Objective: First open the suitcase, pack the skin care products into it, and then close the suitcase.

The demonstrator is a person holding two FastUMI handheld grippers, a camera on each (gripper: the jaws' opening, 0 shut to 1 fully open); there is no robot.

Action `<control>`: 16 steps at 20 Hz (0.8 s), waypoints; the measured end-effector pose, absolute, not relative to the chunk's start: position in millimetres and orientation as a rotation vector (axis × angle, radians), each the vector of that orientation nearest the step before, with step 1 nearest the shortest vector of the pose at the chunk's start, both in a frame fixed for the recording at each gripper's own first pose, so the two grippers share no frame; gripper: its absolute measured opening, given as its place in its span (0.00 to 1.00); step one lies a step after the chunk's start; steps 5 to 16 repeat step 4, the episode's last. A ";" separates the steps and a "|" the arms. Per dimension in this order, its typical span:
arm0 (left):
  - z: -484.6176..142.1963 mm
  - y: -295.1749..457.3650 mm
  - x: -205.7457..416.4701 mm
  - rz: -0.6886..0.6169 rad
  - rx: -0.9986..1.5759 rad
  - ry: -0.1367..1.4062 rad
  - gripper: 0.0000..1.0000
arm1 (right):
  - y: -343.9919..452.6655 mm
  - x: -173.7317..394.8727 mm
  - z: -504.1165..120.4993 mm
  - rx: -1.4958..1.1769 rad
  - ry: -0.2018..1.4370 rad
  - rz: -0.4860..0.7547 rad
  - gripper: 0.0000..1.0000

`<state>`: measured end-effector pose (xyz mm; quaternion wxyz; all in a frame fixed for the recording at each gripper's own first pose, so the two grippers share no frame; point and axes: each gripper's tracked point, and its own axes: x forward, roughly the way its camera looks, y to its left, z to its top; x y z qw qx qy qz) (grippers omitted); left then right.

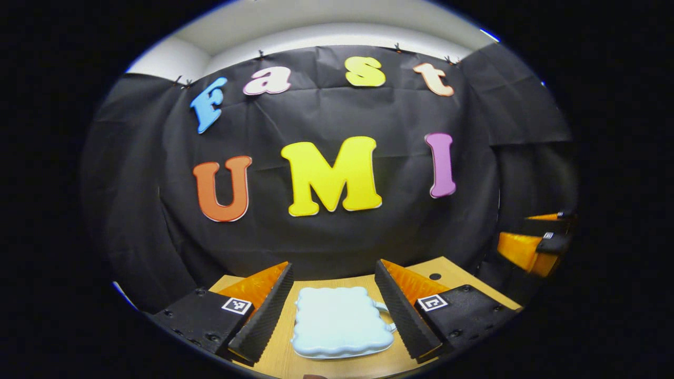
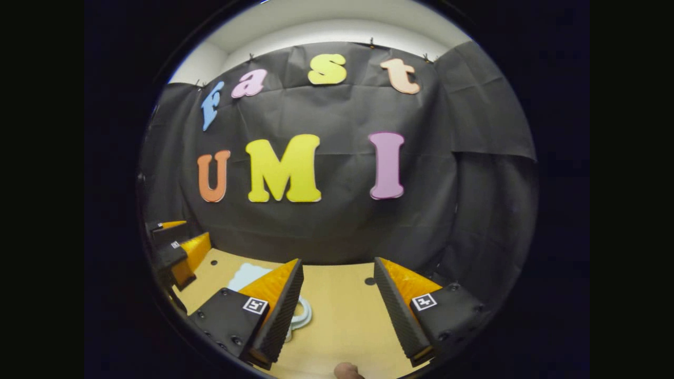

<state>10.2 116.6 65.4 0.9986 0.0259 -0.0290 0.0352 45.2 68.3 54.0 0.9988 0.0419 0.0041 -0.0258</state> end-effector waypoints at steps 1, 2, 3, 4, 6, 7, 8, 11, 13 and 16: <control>68.7 132.2 1.5 0.094 0.054 -0.065 0.98 | 81.0 47.0 55.2 0.081 0.009 -0.038 0.80; 68.1 144.5 -3.0 0.109 0.051 -0.062 0.98 | 94.1 47.8 55.4 0.081 0.014 -0.025 0.81; 69.9 159.8 2.3 0.123 0.039 -0.057 0.98 | 108.3 48.5 55.7 0.078 0.019 -0.007 0.77; 71.3 168.9 0.1 0.130 0.028 -0.065 0.98 | 120.3 49.2 55.9 0.068 0.022 0.007 0.77; 71.3 168.9 0.1 0.130 0.028 -0.065 0.98 | 120.3 49.2 55.9 0.068 0.022 0.007 0.77; 71.3 168.9 0.1 0.130 0.028 -0.065 0.98 | 120.3 49.2 55.9 0.068 0.022 0.007 0.77; 71.3 168.9 0.1 0.130 0.028 -0.065 0.98 | 120.3 49.2 55.9 0.068 0.022 0.007 0.77; 71.3 168.9 0.1 0.130 0.028 -0.065 0.98 | 120.3 49.2 55.9 0.068 0.022 0.007 0.77; 71.3 168.9 0.1 0.130 0.028 -0.065 0.98 | 120.3 49.2 55.9 0.068 0.022 0.007 0.77; 71.3 168.9 0.1 0.130 0.028 -0.065 0.98 | 120.3 49.2 55.9 0.068 0.022 0.007 0.77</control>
